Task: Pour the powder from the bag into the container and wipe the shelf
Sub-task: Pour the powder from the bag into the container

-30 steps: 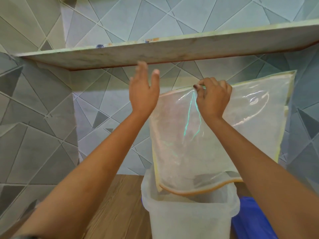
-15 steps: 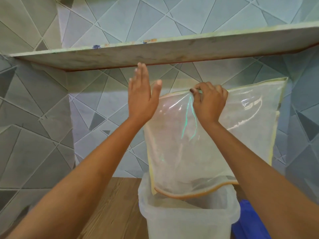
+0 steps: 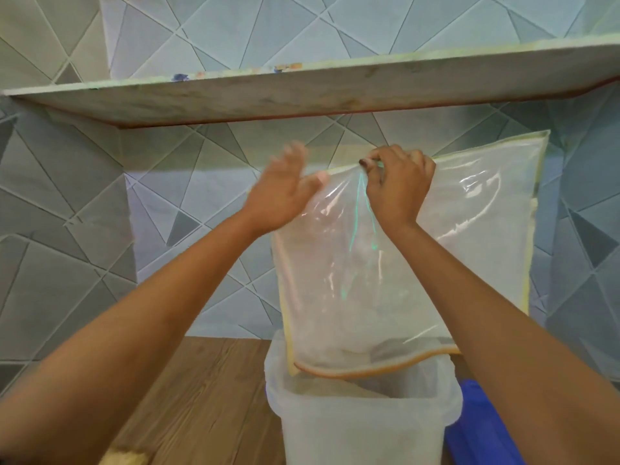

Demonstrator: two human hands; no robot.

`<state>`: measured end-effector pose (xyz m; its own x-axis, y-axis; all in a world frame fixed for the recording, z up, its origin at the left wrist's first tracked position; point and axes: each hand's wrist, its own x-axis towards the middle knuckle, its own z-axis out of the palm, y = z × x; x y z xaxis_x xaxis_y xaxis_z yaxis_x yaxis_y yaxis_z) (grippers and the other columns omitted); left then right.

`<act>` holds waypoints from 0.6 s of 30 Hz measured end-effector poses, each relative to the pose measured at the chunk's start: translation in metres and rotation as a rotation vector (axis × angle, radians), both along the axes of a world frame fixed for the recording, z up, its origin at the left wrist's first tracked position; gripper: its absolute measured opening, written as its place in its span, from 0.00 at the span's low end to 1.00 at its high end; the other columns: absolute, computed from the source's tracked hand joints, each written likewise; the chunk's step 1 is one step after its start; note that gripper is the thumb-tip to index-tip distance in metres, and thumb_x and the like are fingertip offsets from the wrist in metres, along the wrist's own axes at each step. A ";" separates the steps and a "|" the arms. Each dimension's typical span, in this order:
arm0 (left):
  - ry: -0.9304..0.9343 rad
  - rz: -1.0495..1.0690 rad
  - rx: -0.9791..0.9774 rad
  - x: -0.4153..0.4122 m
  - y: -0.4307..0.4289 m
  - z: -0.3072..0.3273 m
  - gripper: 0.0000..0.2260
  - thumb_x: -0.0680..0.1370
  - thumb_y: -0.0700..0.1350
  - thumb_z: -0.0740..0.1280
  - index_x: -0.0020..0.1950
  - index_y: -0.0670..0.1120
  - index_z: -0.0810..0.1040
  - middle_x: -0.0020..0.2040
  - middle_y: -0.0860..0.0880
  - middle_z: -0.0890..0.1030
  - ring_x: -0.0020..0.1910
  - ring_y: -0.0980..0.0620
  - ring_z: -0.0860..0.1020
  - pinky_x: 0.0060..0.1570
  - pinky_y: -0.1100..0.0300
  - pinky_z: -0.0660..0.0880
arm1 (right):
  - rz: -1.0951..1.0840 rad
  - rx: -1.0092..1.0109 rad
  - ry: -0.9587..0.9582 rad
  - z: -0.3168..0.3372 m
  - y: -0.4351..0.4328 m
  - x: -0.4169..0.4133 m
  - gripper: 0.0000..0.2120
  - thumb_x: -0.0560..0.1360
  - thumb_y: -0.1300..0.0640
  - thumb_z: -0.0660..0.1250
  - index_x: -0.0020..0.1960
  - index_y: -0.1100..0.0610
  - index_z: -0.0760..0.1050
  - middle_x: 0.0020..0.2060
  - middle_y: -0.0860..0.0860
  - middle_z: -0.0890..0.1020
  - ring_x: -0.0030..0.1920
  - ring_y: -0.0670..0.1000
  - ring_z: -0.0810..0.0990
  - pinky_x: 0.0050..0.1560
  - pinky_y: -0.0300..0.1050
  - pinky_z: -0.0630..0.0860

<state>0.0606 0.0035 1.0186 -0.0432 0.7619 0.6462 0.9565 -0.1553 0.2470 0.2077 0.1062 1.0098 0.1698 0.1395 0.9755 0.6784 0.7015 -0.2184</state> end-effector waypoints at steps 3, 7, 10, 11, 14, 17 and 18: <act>-0.074 -0.038 -0.148 0.000 -0.002 -0.003 0.27 0.78 0.63 0.52 0.68 0.49 0.72 0.68 0.43 0.74 0.67 0.44 0.71 0.63 0.56 0.65 | -0.018 0.001 -0.035 -0.001 0.002 0.001 0.10 0.75 0.50 0.61 0.45 0.53 0.80 0.43 0.49 0.84 0.45 0.57 0.76 0.52 0.43 0.58; -0.100 -0.009 0.026 -0.002 -0.005 0.001 0.24 0.81 0.57 0.52 0.74 0.47 0.63 0.74 0.45 0.66 0.74 0.46 0.63 0.72 0.55 0.57 | 0.015 -0.014 -0.004 0.000 0.002 0.007 0.11 0.76 0.50 0.61 0.46 0.54 0.80 0.44 0.49 0.84 0.46 0.57 0.75 0.52 0.44 0.58; -0.169 -0.062 -0.115 -0.002 -0.002 -0.007 0.25 0.79 0.60 0.51 0.67 0.47 0.73 0.67 0.43 0.75 0.67 0.43 0.71 0.67 0.52 0.65 | 0.008 0.011 -0.043 0.000 0.000 0.007 0.10 0.76 0.50 0.61 0.45 0.53 0.80 0.43 0.50 0.84 0.46 0.57 0.75 0.53 0.44 0.59; -0.253 -0.032 0.117 -0.002 -0.004 -0.005 0.25 0.80 0.59 0.52 0.69 0.46 0.70 0.69 0.42 0.72 0.69 0.43 0.69 0.68 0.52 0.63 | 0.018 0.004 -0.021 0.001 -0.002 0.008 0.11 0.76 0.50 0.61 0.45 0.53 0.80 0.44 0.50 0.84 0.46 0.57 0.75 0.54 0.44 0.59; -0.063 -0.068 0.022 0.001 -0.006 -0.001 0.28 0.77 0.64 0.52 0.72 0.50 0.66 0.70 0.43 0.72 0.70 0.44 0.68 0.66 0.55 0.63 | 0.021 -0.038 0.005 0.006 -0.002 0.009 0.12 0.77 0.49 0.60 0.48 0.53 0.80 0.46 0.50 0.83 0.48 0.57 0.75 0.56 0.45 0.61; -0.015 -0.070 -0.007 0.002 -0.005 -0.006 0.29 0.76 0.62 0.53 0.74 0.50 0.63 0.72 0.45 0.70 0.72 0.46 0.66 0.68 0.55 0.61 | 0.020 -0.038 0.033 0.014 -0.004 0.010 0.12 0.76 0.49 0.60 0.47 0.53 0.80 0.47 0.50 0.84 0.49 0.57 0.75 0.56 0.45 0.61; -0.078 -0.035 0.172 0.001 -0.005 -0.002 0.30 0.77 0.61 0.52 0.75 0.47 0.59 0.74 0.44 0.65 0.74 0.47 0.61 0.72 0.54 0.57 | 0.023 -0.045 0.058 0.016 -0.005 0.010 0.12 0.76 0.49 0.60 0.47 0.53 0.80 0.47 0.50 0.83 0.49 0.56 0.74 0.56 0.44 0.61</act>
<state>0.0615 -0.0019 1.0169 -0.0740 0.6426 0.7626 0.9289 -0.2339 0.2872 0.2179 0.1007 1.0258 0.2218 0.1875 0.9569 0.6476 0.7054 -0.2883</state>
